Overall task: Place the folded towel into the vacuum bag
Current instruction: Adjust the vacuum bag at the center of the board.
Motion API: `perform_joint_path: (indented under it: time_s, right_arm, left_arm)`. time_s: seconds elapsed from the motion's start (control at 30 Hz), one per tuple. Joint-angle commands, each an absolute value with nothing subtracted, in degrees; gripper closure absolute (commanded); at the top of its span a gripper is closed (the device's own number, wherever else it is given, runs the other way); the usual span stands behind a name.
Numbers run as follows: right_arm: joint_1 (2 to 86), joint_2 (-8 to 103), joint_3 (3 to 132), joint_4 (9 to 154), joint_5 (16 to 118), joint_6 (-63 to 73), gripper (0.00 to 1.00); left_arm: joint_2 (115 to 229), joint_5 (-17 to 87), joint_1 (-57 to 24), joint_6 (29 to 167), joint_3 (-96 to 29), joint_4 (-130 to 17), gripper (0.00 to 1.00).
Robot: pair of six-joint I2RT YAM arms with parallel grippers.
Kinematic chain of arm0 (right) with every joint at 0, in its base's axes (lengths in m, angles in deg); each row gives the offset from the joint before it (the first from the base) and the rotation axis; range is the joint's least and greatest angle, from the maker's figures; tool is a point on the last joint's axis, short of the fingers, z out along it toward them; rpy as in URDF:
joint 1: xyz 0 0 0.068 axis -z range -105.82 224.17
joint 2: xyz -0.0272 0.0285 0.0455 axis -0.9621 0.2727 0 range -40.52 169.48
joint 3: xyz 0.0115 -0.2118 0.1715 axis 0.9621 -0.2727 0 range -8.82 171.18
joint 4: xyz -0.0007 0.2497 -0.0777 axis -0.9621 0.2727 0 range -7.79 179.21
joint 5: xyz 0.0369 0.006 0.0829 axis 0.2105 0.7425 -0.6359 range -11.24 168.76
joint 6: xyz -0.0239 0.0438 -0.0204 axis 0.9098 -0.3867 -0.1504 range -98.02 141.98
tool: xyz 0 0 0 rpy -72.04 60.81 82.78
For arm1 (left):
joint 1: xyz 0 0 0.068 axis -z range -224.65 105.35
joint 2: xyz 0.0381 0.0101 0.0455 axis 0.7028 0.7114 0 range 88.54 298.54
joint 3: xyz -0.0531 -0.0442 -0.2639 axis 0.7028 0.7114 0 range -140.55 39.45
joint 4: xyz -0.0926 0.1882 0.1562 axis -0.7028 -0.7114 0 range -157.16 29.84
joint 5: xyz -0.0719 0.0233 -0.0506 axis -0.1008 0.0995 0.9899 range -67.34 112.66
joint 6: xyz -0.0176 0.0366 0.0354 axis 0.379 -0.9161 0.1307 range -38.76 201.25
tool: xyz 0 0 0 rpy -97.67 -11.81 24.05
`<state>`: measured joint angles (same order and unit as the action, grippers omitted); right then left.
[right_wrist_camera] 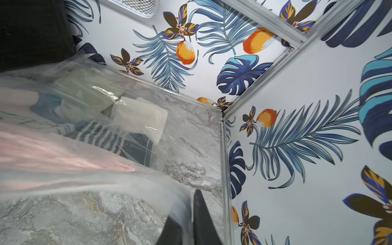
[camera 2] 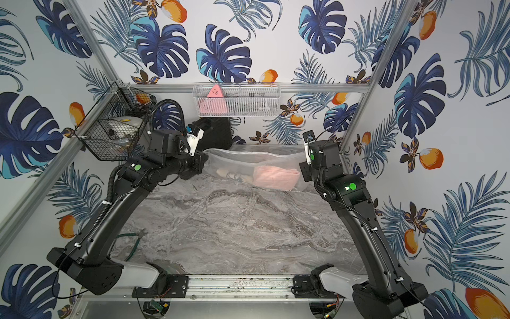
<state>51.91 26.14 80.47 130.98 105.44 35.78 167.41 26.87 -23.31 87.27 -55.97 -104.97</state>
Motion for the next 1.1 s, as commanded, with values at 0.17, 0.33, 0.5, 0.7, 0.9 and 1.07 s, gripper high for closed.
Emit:
perform_joint_path:
  time_s: [0.17,0.33,0.5,0.7,0.9,1.07]
  right_arm:
    - [52.04,24.21,74.37,134.43,98.3,26.74,1.0]
    - [52.12,18.67,69.58,132.26,94.72,27.76,1.0]
    - [52.12,20.17,58.75,136.79,88.76,23.97,1.0]
    - [52.14,18.75,55.71,135.41,89.97,23.69,1.0]
    - [52.12,19.35,55.88,134.75,88.55,23.82,1.0]
    - [52.16,19.59,55.87,135.76,80.64,24.92,1.0]
  left_arm:
    - [164.6,31.84,-22.46,88.25,-48.81,-107.15,1.0]
    - [160.71,31.32,-22.4,88.82,-45.59,-107.24,1.0]
    - [159.68,33.71,-22.35,92.53,-31.72,-106.02,1.0]
    - [160.16,37.04,-22.42,94.38,-28.89,-105.6,1.0]
    - [160.44,35.64,-22.42,94.07,-33.69,-107.93,0.88]
    - [159.81,24.59,-23.14,92.98,-42.79,-111.54,0.7]
